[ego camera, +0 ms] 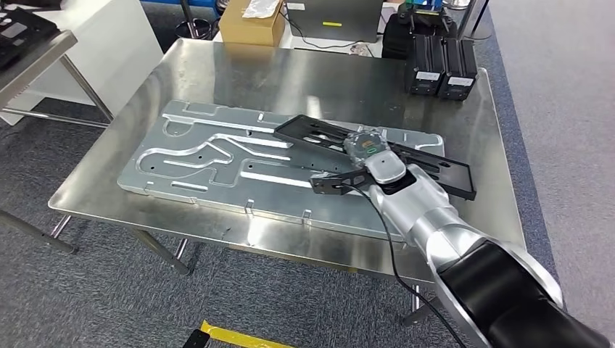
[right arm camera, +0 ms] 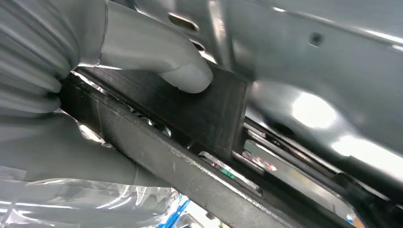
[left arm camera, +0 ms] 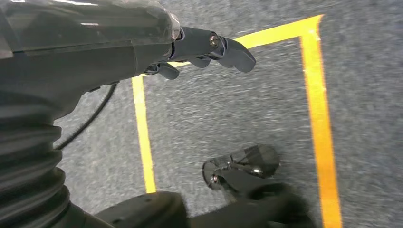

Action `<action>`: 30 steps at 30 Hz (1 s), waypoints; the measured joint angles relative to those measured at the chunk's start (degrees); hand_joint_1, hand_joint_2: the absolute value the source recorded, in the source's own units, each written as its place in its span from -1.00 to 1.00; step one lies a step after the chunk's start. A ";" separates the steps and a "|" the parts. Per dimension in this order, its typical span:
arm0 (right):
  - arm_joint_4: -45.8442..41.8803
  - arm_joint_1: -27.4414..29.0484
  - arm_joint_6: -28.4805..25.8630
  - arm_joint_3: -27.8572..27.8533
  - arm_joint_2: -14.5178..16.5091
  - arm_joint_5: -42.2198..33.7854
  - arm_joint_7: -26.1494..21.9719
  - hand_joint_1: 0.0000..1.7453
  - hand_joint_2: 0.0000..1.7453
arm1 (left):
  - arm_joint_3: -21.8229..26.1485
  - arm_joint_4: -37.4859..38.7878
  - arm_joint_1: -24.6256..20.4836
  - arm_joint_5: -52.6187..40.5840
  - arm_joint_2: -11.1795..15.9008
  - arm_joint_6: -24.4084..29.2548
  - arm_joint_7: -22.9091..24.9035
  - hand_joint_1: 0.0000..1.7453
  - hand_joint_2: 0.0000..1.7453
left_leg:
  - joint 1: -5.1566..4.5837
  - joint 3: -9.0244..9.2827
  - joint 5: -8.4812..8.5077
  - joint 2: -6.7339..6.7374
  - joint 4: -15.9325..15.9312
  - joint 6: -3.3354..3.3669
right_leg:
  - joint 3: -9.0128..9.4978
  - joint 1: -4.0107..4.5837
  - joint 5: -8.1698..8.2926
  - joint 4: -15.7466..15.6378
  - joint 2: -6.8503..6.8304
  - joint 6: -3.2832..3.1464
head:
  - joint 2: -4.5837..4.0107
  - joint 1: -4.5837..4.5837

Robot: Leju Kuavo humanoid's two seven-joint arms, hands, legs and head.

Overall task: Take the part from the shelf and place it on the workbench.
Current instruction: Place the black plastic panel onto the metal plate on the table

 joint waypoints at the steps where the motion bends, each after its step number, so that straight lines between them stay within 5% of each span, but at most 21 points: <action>1: 0.02 0.06 -0.06 0.12 0.47 -0.01 0.10 1.00 1.00 | -0.15 0.00 -0.40 -0.01 -0.10 0.02 -0.05 -1.00 1.00 | -0.19 1.57 1.03 0.01 -3.23 0.34 | 0.03 0.06 -0.02 0.01 0.09 0.13 | 0.01 0.00; 3: 0.09 0.30 -0.13 0.29 1.09 -0.05 0.15 1.00 1.00 | -0.37 0.00 -1.01 -0.02 -0.31 0.07 -0.11 -1.00 1.00 | -0.56 2.70 1.20 -0.03 -5.59 0.69 | -0.04 0.00 0.03 -0.03 0.14 0.63 | 0.01 0.03; 7: 0.17 0.50 -0.83 0.32 1.76 -1.00 0.73 -1.00 -1.00 | -0.56 0.00 -1.39 0.03 -0.81 0.08 -0.97 -1.00 1.00 | -0.16 3.28 2.11 0.13 -6.97 1.44 | -0.74 -0.12 -1.41 1.79 -0.05 1.81 | 0.01 0.09; 10: 0.38 0.96 -2.51 -0.14 2.21 -3.14 2.45 -1.00 -1.00 | -0.60 0.00 -2.02 0.43 -1.26 -0.42 -1.43 -1.00 1.00 | -0.02 3.26 2.42 0.17 -7.29 1.77 | -5.22 -0.33 -6.34 11.41 -0.20 2.38 | 0.00 0.16; 12: 0.49 1.35 -4.31 -1.11 2.69 -4.89 3.68 -1.00 -1.00 | -0.60 0.00 -2.27 0.93 -1.59 -0.51 -1.19 -1.00 1.00 | -0.02 3.20 2.37 0.14 -7.12 1.71 | -6.90 -0.62 -6.75 14.79 -0.28 2.71 | 0.00 0.17; 13: 0.50 1.35 -5.06 -1.70 2.96 -5.56 4.15 -1.00 -1.00 | -0.60 0.00 -2.31 1.07 -1.76 -0.41 -0.97 -1.00 0.50 | 0.01 3.19 2.28 0.14 -6.96 1.61 | -6.24 -0.79 -5.41 13.40 -0.33 2.81 | 0.00 0.18; 16: 0.49 0.60 -6.06 -3.12 3.71 -6.51 4.91 -1.00 -1.00 | -0.60 0.00 -2.48 1.13 -2.20 0.02 -0.55 -1.00 0.50 | -0.02 2.89 1.73 0.12 -6.02 0.87 | -1.31 -1.08 -0.78 3.31 -0.44 2.77 | 0.01 0.16; 17: 0.49 0.36 -6.31 -3.49 3.92 -6.74 5.12 -1.00 -1.00 | -0.60 0.00 -2.59 1.14 -2.26 0.24 -0.57 -1.00 1.00 | -0.09 2.70 1.60 0.10 -5.74 0.55 | -0.43 -1.01 -0.32 1.35 -0.42 2.55 | 0.01 0.13; 21: 0.43 -0.40 -8.15 -5.36 4.52 -7.92 6.59 -1.00 -1.00 | -0.58 0.00 -2.77 1.50 -2.28 1.80 -1.43 -1.00 1.00 | 0.01 2.18 1.20 0.07 -5.32 -0.65 | -0.30 -0.74 -0.12 0.34 -0.38 1.06 | 0.01 0.05; 23: 0.33 -1.51 -9.20 -6.63 4.80 -8.56 7.65 -1.00 -1.00 | -0.56 0.00 -2.85 1.90 -2.26 2.79 -2.27 -1.00 1.00 | 0.12 0.58 -1.25 0.09 -1.52 -1.09 | -0.26 -0.92 0.12 0.06 -0.44 0.39 | 0.01 -0.03; 26: 0.30 -3.42 -10.04 -8.77 4.81 -9.48 8.63 -1.00 -1.00 | -0.49 0.00 -2.96 2.34 -2.22 3.69 -3.03 -1.00 1.00 | 0.17 -3.98 -5.85 0.10 9.12 -1.41 | -0.29 -0.73 0.13 0.08 -0.48 0.11 | 0.01 -0.09; 28: 0.25 -4.32 -11.13 -10.36 4.63 -10.59 9.38 -1.00 -1.00 | -0.48 0.00 -2.95 2.51 -2.20 4.21 -3.50 -1.00 1.00 | 0.17 -4.13 -4.74 0.10 9.59 -1.32 | -0.23 -0.61 0.11 0.15 -0.43 0.10 | 0.01 -0.09; 30: -0.08 -5.47 -13.13 -12.54 4.10 -12.86 10.19 -1.00 -1.00 | -0.48 0.00 -3.11 2.61 -2.16 4.73 -4.05 -1.00 1.00 | 0.16 -0.86 -0.94 0.10 2.47 -0.87 | -0.16 -0.57 0.06 0.25 -0.38 0.20 | 0.00 -0.08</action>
